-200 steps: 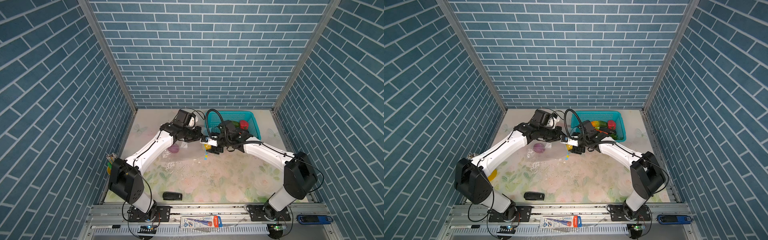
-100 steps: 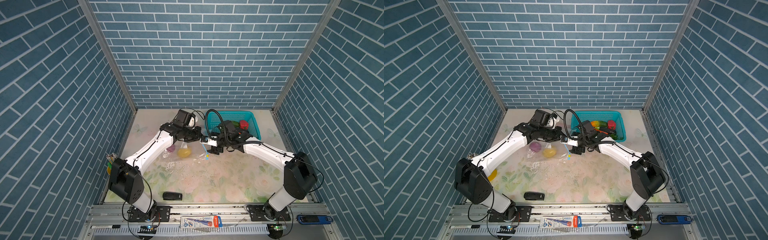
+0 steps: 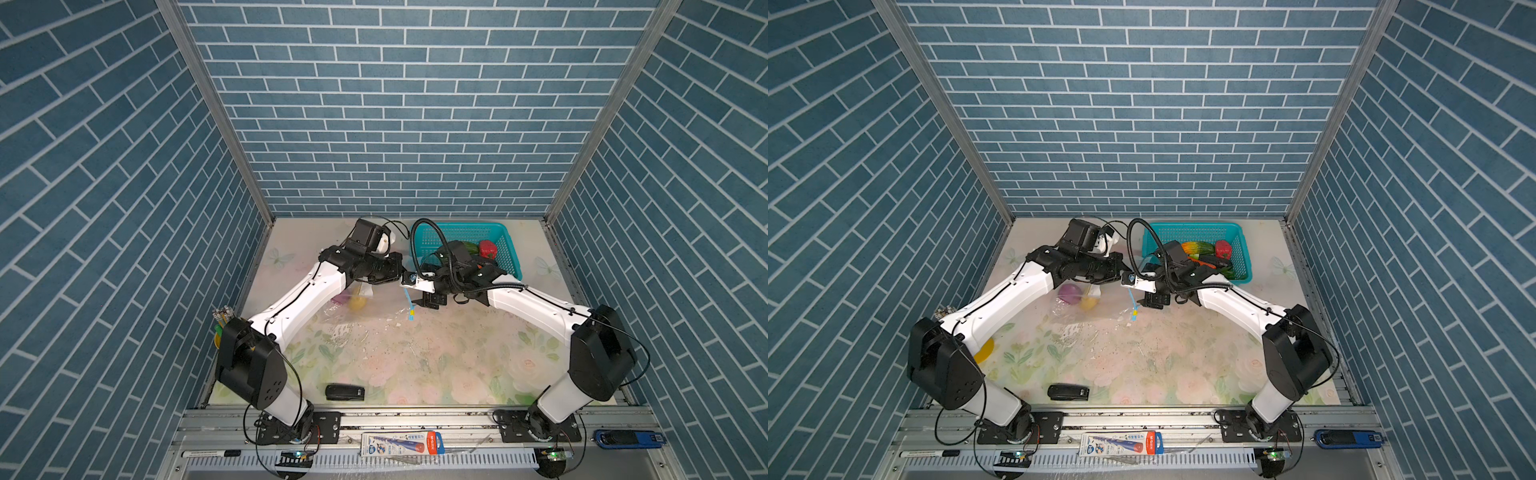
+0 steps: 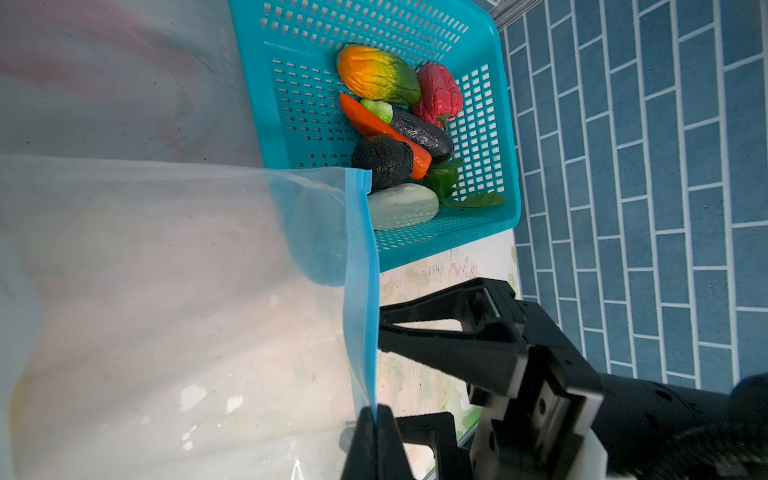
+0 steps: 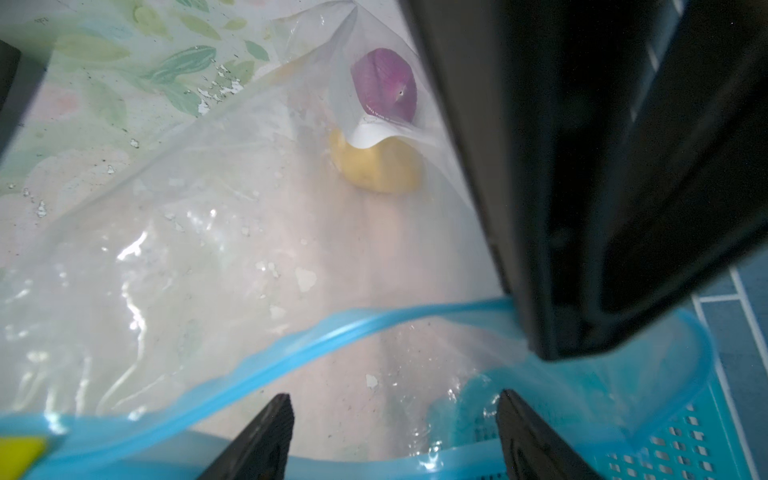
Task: Place the food in the zip-top bag and seal the zipper
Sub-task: 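Withdraw the open right gripper back over the teal basket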
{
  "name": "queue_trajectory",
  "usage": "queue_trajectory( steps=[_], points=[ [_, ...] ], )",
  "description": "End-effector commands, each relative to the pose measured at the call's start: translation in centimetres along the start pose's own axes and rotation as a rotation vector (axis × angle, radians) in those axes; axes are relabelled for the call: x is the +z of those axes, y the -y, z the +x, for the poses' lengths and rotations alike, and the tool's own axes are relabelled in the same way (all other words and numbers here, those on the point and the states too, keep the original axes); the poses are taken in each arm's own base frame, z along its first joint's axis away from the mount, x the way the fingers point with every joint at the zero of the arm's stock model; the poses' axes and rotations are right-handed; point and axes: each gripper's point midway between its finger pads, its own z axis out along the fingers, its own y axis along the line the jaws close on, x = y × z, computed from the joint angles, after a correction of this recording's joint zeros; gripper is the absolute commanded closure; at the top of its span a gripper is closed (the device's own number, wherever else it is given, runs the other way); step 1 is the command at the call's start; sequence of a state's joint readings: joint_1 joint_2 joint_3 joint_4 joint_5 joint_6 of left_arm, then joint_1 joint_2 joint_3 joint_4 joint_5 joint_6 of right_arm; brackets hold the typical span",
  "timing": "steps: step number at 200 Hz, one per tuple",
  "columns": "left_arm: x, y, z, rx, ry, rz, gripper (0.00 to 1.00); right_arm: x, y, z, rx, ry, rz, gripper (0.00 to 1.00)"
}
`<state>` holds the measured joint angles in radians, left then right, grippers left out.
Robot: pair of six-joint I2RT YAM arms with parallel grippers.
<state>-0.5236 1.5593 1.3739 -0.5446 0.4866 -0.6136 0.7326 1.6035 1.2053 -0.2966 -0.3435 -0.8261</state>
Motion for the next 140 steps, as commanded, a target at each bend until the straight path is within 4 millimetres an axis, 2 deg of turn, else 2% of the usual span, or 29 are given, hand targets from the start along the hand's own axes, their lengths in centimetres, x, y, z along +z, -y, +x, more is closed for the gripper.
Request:
queue_trajectory(
  steps=[1,76,103,140],
  points=[
    [-0.9,1.4,-0.2,0.030,0.030,0.045,1.00,-2.5,0.8,-1.9,-0.085,0.014,0.051,0.21],
    [-0.8,1.9,-0.8,0.032,0.041,0.063,1.00,-6.9,1.6,-1.1,-0.093,-0.049,0.151,0.19],
    [-0.5,2.2,-1.0,0.034,0.032,0.075,1.00,-8.7,2.8,0.0,-0.068,-0.078,0.213,0.18],
    [-0.3,2.5,-1.2,0.038,0.028,0.084,1.00,-11.1,5.8,2.1,0.038,-0.112,0.312,0.18]
  ],
)
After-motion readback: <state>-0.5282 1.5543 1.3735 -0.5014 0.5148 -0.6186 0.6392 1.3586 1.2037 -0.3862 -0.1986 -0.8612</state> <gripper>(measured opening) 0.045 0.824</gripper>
